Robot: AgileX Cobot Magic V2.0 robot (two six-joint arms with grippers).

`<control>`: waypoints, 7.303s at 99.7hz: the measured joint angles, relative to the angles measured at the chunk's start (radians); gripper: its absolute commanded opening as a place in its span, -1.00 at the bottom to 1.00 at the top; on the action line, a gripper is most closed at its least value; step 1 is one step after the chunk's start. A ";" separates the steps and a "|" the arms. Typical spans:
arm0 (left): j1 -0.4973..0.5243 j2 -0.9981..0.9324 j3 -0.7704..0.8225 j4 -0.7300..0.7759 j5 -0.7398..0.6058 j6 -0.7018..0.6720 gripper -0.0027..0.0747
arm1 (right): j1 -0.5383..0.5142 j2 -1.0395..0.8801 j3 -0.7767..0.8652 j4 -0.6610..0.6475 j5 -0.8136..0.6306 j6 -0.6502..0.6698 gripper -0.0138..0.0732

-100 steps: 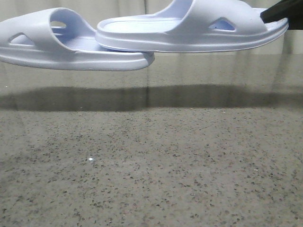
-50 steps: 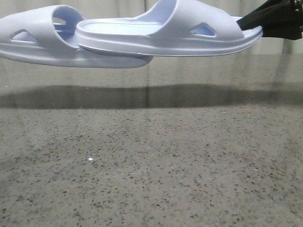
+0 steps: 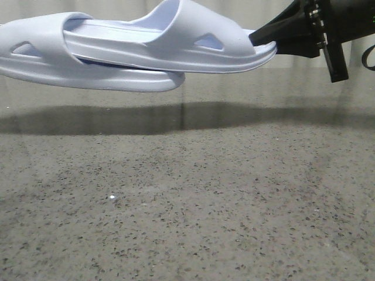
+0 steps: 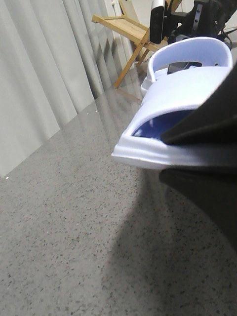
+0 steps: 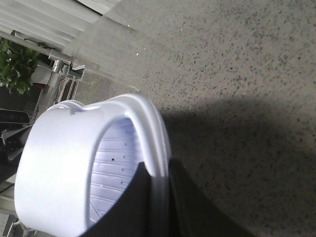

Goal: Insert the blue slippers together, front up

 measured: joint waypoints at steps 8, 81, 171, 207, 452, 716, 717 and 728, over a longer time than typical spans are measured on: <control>-0.009 0.000 0.000 -0.013 -0.016 0.000 -0.89 | 0.020 0.024 -0.021 0.003 -0.017 -0.003 -0.92; -0.076 0.000 0.000 -0.088 -0.112 0.000 -0.89 | 0.191 0.147 -0.133 0.055 -0.142 -0.028 -0.92; -0.025 0.000 0.000 -0.037 0.020 0.004 -0.89 | -0.022 0.117 -0.152 -0.061 0.220 -0.017 -0.45; -0.016 0.000 0.001 -0.029 0.007 0.027 -0.89 | -0.183 0.061 -0.154 -0.163 0.214 0.020 -0.45; -0.271 -0.888 0.322 0.331 -0.749 0.242 -0.89 | 0.251 -0.937 0.603 -0.190 -0.841 -0.094 -0.88; -0.356 -1.465 0.773 1.535 -0.940 -1.057 -0.89 | 0.257 -1.311 0.826 -0.074 -0.926 -0.098 -0.89; -0.356 -1.465 0.773 1.535 -0.940 -1.057 -0.89 | 0.257 -1.311 0.826 -0.074 -0.926 -0.098 -0.89; -0.356 -1.465 0.773 1.535 -0.940 -1.057 -0.89 | 0.257 -1.311 0.826 -0.074 -0.926 -0.098 -0.89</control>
